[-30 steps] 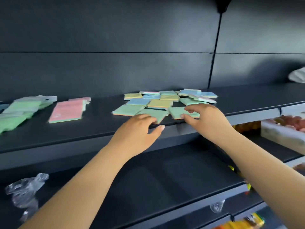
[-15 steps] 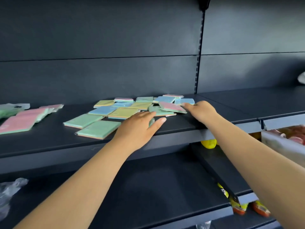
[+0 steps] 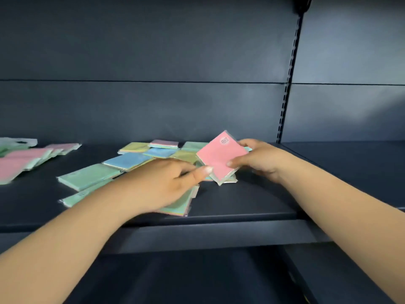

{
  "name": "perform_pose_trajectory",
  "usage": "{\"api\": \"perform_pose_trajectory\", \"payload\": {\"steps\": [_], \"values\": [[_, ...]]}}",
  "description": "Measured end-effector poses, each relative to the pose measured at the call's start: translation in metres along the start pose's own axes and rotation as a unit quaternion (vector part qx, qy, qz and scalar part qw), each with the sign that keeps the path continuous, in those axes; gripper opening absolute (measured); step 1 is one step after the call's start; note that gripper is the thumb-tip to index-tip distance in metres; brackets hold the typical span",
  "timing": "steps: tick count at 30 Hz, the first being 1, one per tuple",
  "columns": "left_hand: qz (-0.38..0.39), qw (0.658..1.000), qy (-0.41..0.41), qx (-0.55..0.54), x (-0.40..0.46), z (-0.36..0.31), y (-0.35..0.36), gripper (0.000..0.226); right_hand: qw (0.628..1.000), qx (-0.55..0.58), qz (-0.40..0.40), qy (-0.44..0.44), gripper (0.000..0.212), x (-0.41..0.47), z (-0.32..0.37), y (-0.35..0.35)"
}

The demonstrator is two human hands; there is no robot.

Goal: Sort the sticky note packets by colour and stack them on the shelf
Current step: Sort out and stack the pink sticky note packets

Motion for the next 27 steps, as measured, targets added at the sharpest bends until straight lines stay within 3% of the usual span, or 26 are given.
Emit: {"api": "perform_pose_trajectory", "payload": {"steps": [2, 6, 9, 12, 15, 17, 20, 22, 25, 27], "values": [[-0.018, 1.0, 0.002, 0.009, 0.013, -0.001, -0.012, 0.059, 0.998, 0.056, 0.0, -0.012, 0.031, 0.003, 0.006, -0.009], [-0.072, 0.996, -0.012, 0.06, 0.05, 0.001, -0.025, 0.054, 0.992, 0.111, -0.013, -0.055, 0.06, 0.01, 0.02, -0.033], [-0.124, 0.988, -0.005, -0.087, 0.08, 0.001, -0.029, 0.055, 0.993, 0.098, 0.006, -0.071, 0.051, 0.015, 0.032, -0.045], [-0.088, 0.956, -0.01, -0.279, 0.105, -0.002, -0.026, 0.037, 0.993, 0.069, 0.039, -0.089, 0.023, 0.019, 0.043, -0.05], [-0.073, 0.922, -0.008, -0.38, 0.121, -0.009, -0.021, 0.007, 0.98, 0.139, 0.084, -0.116, 0.009, 0.026, 0.053, -0.053], [-0.087, 0.892, -0.018, -0.443, 0.126, -0.009, -0.021, 0.008, 0.975, 0.158, 0.094, -0.123, 0.008, 0.033, 0.059, -0.055], [-0.12, 0.883, -0.038, -0.453, 0.131, -0.003, -0.02, 0.008, 0.976, 0.176, 0.079, -0.104, 0.01, 0.049, 0.061, -0.062], [-0.161, 0.877, -0.063, -0.449, 0.133, 0.006, -0.019, 0.008, 0.987, 0.135, 0.025, -0.087, 0.012, 0.067, 0.054, -0.071], [-0.216, 0.856, -0.103, -0.457, 0.134, 0.024, -0.013, 0.006, 0.998, -0.028, -0.051, -0.026, 0.015, 0.102, 0.03, -0.08], [-0.238, 0.843, -0.122, -0.467, 0.134, 0.033, -0.009, 0.006, 0.984, -0.159, -0.059, 0.046, 0.036, 0.122, 0.01, -0.079]]}}
Point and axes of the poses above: each hand's wrist, its own x-axis towards the middle knuckle, its own y-axis out of the palm, z = x × y, the point moved 1 cm from there along x, towards the middle knuckle, and after that the axes turned 8 degrees about y, right-handed, at the moved point
